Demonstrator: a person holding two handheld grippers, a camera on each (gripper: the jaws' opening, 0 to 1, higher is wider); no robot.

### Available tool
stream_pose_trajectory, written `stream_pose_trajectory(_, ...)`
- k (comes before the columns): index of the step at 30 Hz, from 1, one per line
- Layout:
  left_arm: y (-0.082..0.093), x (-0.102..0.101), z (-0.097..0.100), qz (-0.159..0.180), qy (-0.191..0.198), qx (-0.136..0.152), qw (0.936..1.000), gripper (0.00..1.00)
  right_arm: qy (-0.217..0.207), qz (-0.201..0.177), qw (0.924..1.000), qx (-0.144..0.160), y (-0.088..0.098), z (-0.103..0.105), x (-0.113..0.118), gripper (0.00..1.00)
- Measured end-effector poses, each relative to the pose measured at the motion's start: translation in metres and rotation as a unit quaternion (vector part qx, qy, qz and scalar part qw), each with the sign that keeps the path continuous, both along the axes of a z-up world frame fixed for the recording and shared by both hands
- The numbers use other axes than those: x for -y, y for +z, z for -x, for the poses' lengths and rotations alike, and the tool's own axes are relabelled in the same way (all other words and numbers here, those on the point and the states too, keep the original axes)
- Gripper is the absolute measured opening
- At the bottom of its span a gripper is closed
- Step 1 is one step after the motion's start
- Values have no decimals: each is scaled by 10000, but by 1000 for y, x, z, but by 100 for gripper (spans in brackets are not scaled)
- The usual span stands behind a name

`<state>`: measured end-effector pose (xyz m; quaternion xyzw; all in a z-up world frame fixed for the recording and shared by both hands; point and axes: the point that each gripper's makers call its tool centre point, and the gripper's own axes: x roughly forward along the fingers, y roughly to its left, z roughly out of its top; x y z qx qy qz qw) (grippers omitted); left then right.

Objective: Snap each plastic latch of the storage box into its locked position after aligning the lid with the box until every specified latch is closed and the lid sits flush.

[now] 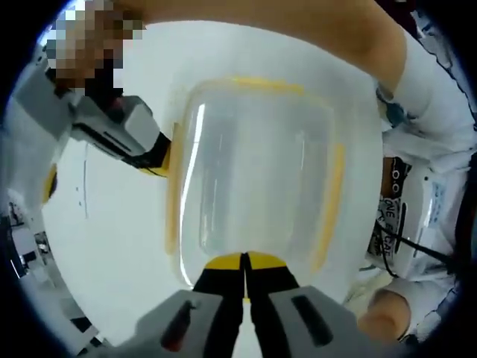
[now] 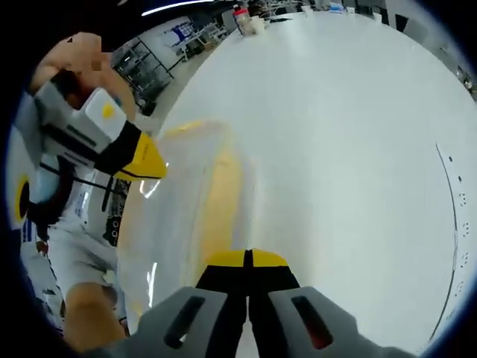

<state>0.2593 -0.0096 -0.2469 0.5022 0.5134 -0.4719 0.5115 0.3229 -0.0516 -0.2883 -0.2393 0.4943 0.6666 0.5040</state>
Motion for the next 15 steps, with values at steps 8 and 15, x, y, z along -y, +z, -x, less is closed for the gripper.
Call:
stream_pose_trajectory(8, 1, -2, -2, -33, 343, -335, 9988, 0, -614, -289, 9977, 5, 1, -4, -1, 0)
stream_pose_trajectory(15, 4, -5, -2, 318, 245, -675, 9969, 0, -963, -332, 9913, 831, -9, -15, 2, 0)
